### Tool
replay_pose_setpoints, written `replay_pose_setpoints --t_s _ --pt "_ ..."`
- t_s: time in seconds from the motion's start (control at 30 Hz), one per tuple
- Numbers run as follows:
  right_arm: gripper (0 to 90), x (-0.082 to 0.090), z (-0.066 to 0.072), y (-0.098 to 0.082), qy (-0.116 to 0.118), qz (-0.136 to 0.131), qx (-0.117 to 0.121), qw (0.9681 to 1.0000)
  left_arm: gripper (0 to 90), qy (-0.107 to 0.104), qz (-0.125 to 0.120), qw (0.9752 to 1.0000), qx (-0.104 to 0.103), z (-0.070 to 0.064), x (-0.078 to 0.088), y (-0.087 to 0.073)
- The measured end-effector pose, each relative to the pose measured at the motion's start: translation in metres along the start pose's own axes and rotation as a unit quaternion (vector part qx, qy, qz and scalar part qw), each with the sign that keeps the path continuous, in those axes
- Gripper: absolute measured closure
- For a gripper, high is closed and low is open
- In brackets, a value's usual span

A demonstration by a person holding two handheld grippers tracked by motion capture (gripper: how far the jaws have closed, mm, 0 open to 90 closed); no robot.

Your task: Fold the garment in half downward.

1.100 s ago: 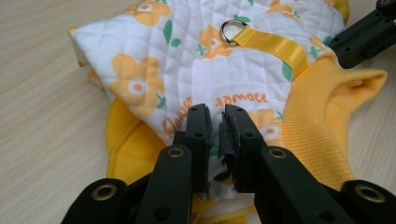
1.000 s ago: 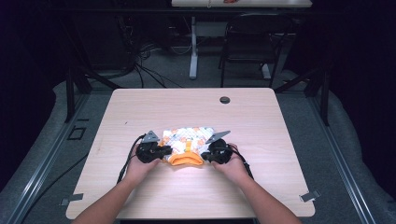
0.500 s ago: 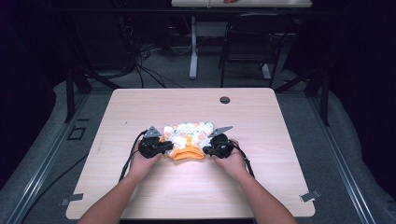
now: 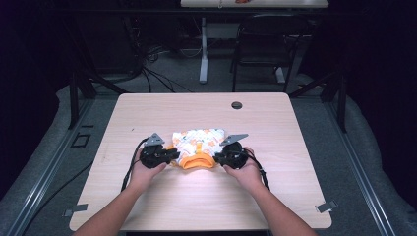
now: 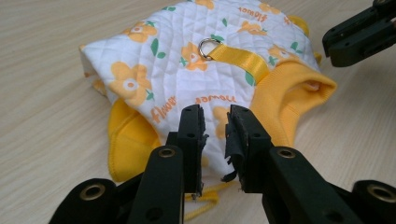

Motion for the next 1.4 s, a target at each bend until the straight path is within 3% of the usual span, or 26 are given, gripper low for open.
replay_pose_setpoints --t_s 0.2,0.33,0.47,0.6,0.7,0.93,1.0,1.1,1.4 --pt "76.7 0.021 0.014 0.003 0.006 -0.022 0.015 0.9996 69.7 0.008 -0.01 0.9999 -0.002 -0.004 0.028 0.006" --pt "73.8 0.033 0.021 -0.002 0.012 -0.022 0.016 0.9996 65.6 0.017 -0.017 0.9997 0.003 -0.005 0.04 0.005" --pt "69.6 0.041 0.025 -0.011 0.009 -0.022 0.021 0.9995 63.4 0.027 -0.016 0.9995 -0.004 -0.01 0.055 -0.002" --pt "68.3 0.047 0.027 -0.019 0.007 -0.022 0.024 0.9994 61.6 0.024 -0.016 0.9996 -0.003 -0.016 0.061 -0.009" --pt "67.4 0.053 0.029 -0.033 0.013 -0.014 0.021 0.9996 58.3 0.023 -0.02 0.9995 0.009 -0.023 0.068 -0.02" --pt "63.9 0.057 0.027 -0.052 0.012 -0.004 0.014 0.9998 55.8 0.022 -0.013 0.9996 0.014 -0.031 0.075 -0.035" --pt "63.4 0.056 0.023 -0.059 0.002 0.0 0.017 0.9998 55.4 0.025 -0.011 0.9996 0.011 -0.034 0.075 -0.042" --pt "63.1 0.052 0.023 -0.062 0.01 -0.004 0.009 0.9999 54.2 0.022 -0.016 0.9996 0.005 -0.036 0.074 -0.047" --pt "62.1 0.04 0.023 -0.072 -0.004 0.003 0.024 0.9997 53.5 0.028 -0.007 0.9996 0.008 -0.032 0.068 -0.059"
Point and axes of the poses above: each handheld gripper's, and its own axes: x roughly backward along the jaws, y roughly out of its top, z roughly to its left, the point moved 10 cm from there along -x, roughly forward along the jaws, and after that the axes turned 14 degrees about -x, right-handed, at the moved point
